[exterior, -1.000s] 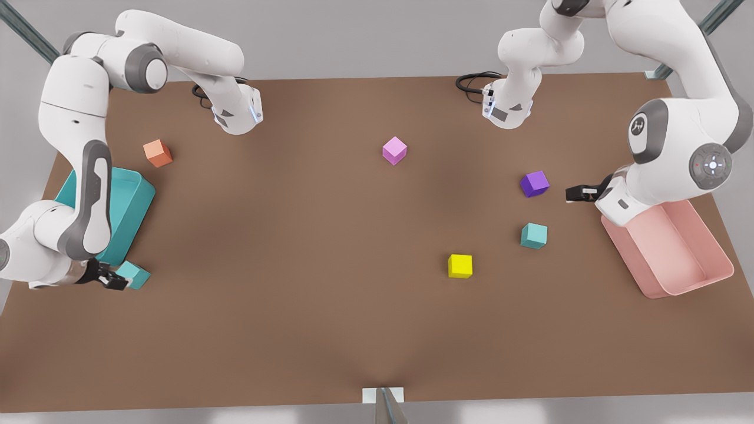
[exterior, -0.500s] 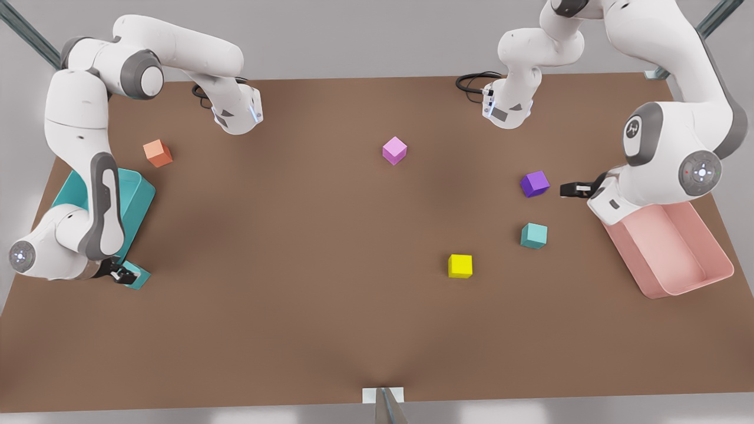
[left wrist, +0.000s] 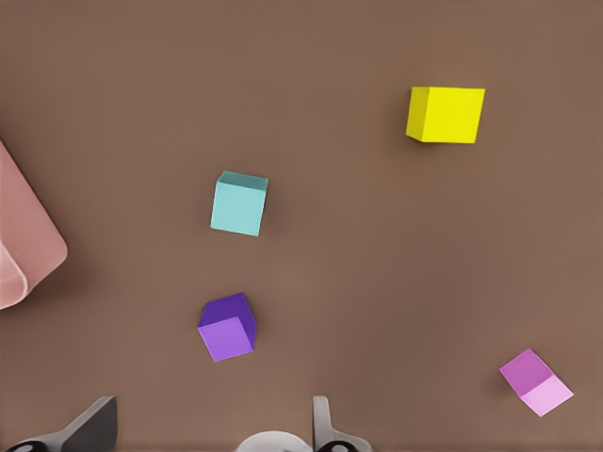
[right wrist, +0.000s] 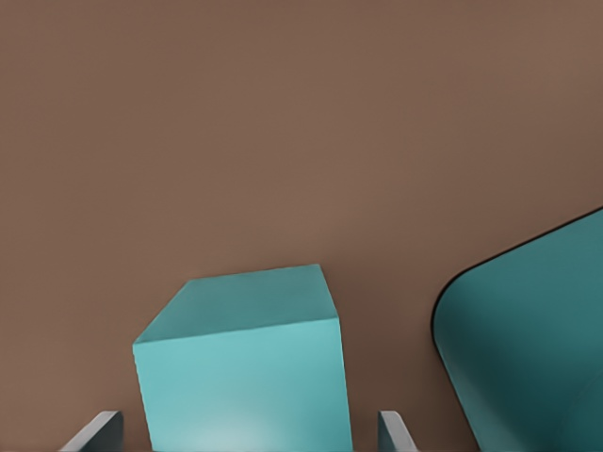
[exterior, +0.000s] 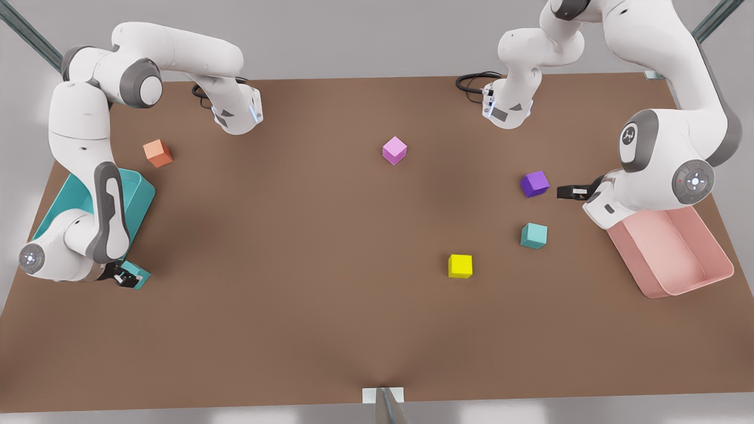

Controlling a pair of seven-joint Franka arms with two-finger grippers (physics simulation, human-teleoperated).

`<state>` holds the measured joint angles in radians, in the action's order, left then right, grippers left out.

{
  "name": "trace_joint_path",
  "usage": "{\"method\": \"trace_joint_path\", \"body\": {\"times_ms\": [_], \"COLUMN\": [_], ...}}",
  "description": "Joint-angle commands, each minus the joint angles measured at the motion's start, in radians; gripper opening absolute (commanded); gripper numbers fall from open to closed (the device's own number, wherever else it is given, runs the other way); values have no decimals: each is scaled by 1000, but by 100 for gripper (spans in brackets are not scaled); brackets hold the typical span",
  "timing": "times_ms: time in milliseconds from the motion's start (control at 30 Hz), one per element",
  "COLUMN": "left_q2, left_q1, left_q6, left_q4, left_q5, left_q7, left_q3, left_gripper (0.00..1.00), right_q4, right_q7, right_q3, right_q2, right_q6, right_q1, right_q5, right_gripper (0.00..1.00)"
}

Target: Stack the two blue cubes on top of each other

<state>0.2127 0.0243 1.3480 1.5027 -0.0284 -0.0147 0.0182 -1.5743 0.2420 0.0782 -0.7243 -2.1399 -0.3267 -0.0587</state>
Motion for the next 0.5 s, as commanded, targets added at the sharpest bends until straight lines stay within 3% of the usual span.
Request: {"method": "trace_joint_path", "body": {"times_ms": [0, 100, 167, 467], "left_q2": [-1, -1, -1, 0], "left_q1": [0, 3, 5, 3], "left_q6": [-1, 0, -1, 0], "left_q4": [1, -1, -1, -1], "left_q5": [1, 1, 1, 1], "left_q7": [1, 1, 1, 1], "left_q3": [0, 0, -1, -1], "left_gripper": [100, 100, 100, 100], "right_q4": [0, 0, 4, 10], "right_q7": [3, 0, -32, -20], "right_q3": [0, 0, 0, -3], "right_q2": [-1, -1, -3, -27], "right_q6": [-5, 0, 0, -3], "right_q1": [0, 0, 0, 5], "right_q5": [-1, 0, 2, -4], "right_gripper": [100, 99, 90, 88]}}
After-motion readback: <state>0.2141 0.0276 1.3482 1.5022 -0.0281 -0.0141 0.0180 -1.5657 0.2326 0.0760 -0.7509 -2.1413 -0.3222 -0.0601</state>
